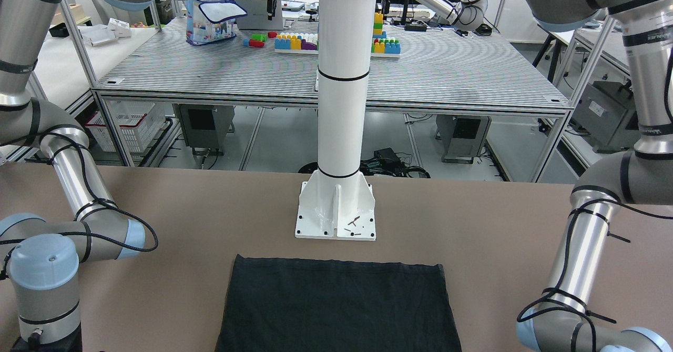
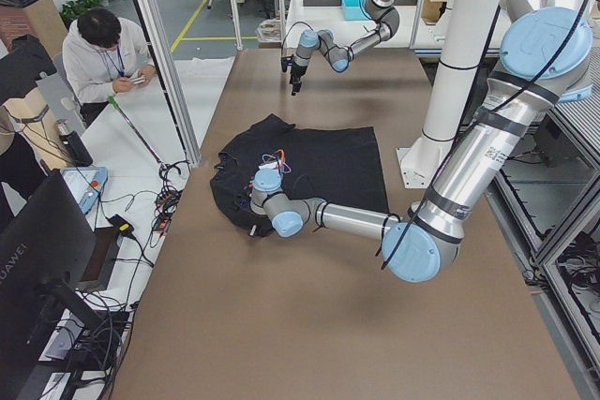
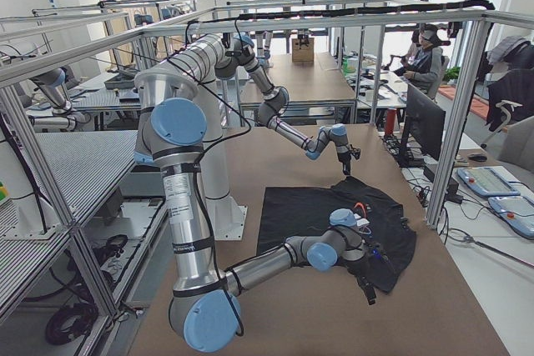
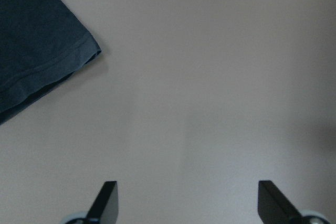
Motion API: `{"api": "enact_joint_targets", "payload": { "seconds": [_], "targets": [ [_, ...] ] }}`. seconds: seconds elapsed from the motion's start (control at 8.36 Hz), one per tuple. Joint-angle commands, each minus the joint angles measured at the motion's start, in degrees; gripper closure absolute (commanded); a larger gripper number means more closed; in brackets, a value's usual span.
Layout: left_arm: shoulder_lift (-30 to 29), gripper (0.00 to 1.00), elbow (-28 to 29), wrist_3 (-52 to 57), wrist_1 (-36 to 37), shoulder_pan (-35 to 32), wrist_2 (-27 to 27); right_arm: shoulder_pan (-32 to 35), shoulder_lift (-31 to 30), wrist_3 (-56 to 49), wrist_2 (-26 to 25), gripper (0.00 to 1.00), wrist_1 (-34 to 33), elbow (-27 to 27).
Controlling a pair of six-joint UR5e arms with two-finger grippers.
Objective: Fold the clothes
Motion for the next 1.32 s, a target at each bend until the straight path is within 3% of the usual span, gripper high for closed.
{"api": "enact_joint_targets", "payload": {
  "seconds": [0.0, 0.24, 0.6, 1.08, 1.2],
  "targets": [
    [-4.1, 1.00, 0.0, -7.8, 0.3, 0.2, 0.6, -0.1, 0.0, 0.1, 0.0, 0.06, 0.0, 0.1],
    [-8.1, 1.00, 0.1, -16.6, 0.4, 3.2, 2.0, -0.4, 0.0, 0.1, 0.0, 0.06, 0.0, 0.1],
    [-15.1, 1.00, 0.5, -23.8, 6.1, 9.1, 9.8, -0.4, 0.0, 0.1, 0.0, 0.06, 0.0, 0.1],
    [-16.6, 1.00, 1.9, -27.0, 6.4, 13.6, 16.3, -0.4, 0.0, 0.0, 0.0, 0.06, 0.0, -0.1],
    [-16.5, 0.51, 1.9, -25.9, 6.2, 13.2, 16.3, -0.4, 0.0, 0.0, 0.0, 0.06, 0.0, -0.2]
  ]
}}
